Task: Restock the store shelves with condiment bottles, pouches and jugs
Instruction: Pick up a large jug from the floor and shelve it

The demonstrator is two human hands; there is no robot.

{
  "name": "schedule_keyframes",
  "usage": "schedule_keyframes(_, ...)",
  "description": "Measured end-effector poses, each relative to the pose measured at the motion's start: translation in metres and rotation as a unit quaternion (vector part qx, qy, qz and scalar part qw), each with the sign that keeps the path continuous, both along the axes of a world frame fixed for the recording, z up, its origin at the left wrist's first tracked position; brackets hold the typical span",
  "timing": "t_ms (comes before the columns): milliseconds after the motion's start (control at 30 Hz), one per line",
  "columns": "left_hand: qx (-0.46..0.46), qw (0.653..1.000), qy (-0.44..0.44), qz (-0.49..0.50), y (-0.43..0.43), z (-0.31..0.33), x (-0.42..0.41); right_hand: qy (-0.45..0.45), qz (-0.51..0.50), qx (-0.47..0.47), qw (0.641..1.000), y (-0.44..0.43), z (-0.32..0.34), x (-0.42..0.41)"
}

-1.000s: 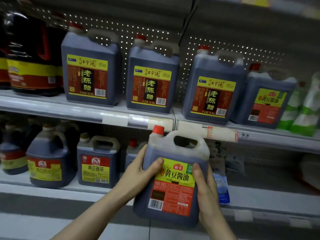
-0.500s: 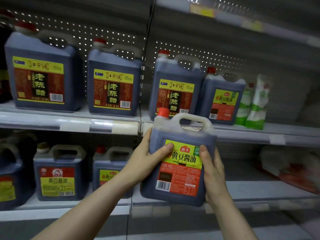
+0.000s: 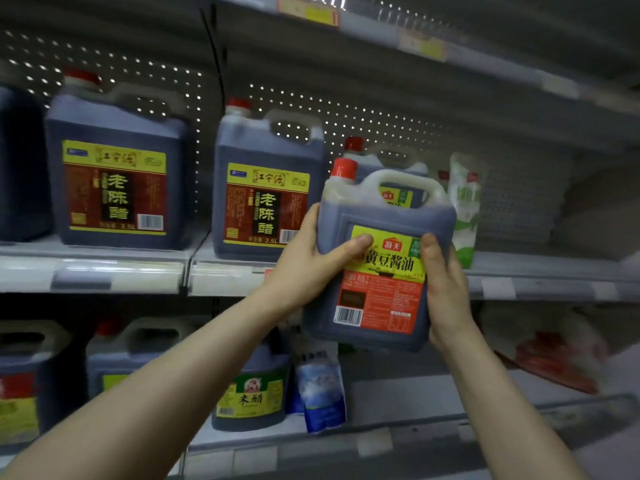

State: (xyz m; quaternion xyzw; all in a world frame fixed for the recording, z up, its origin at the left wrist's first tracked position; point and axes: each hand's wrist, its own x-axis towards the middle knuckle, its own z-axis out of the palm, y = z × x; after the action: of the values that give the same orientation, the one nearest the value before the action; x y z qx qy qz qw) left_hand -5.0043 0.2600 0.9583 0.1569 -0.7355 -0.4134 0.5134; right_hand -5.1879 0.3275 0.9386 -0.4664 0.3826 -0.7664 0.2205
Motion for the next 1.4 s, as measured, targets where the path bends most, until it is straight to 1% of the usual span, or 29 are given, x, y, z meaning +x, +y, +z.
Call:
schedule_keyframes(67,-0.006,1.000,0.005,-0.004,-0.008,0.011,-0.016,0.010,-0.003,-0.016,1.000,-0.008,0.013,-0.016)
schedule_keyframes(167,0.000,1.000,0.016,0.008,-0.019,0.025,-0.036,0.035,-0.011,-0.015,0.999,-0.022,0.030,-0.037)
schedule_keyframes(400,-0.001,0.998,0.043,0.055,-0.037,0.044,-0.069,0.063,-0.016,-0.034,0.997,-0.055,0.053,-0.068)
schedule_keyframes(500,0.001,0.996,0.056,0.072,-0.040,0.048,-0.077,0.064,-0.005,-0.036,0.997,-0.065,0.054,-0.077)
schedule_keyframes(667,-0.018,0.996,0.049,0.075,-0.042,0.067,-0.084,0.049,0.004,-0.068,0.996,-0.070,0.068,-0.085)
schedule_keyframes(800,-0.038,0.994,0.051,0.092,-0.043,0.064,-0.091,0.070,-0.025,-0.070,0.995,-0.077,0.066,-0.092)
schedule_keyframes(900,-0.047,0.991,0.057,0.108,-0.048,0.057,-0.093,0.082,-0.025,-0.068,0.994,-0.081,0.064,-0.094)
schedule_keyframes(1000,-0.052,0.986,0.037,0.151,-0.051,0.051,-0.095,0.095,-0.039,-0.073,0.992,-0.084,0.061,-0.095)
schedule_keyframes(1167,-0.049,0.984,0.030,0.171,-0.054,0.049,-0.098,0.124,-0.110,-0.062,0.984,-0.084,0.059,-0.093)
schedule_keyframes(1267,-0.047,0.980,0.013,0.192,-0.056,0.050,-0.100,0.131,-0.131,-0.059,0.981,-0.085,0.060,-0.092)
schedule_keyframes(1333,-0.040,0.983,0.023,0.178,-0.056,0.051,-0.100,0.136,-0.142,-0.051,0.979,-0.087,0.061,-0.093)
schedule_keyframes(1400,-0.028,0.988,0.050,0.146,-0.057,0.053,-0.100,0.144,-0.149,-0.044,0.977,-0.089,0.062,-0.095)
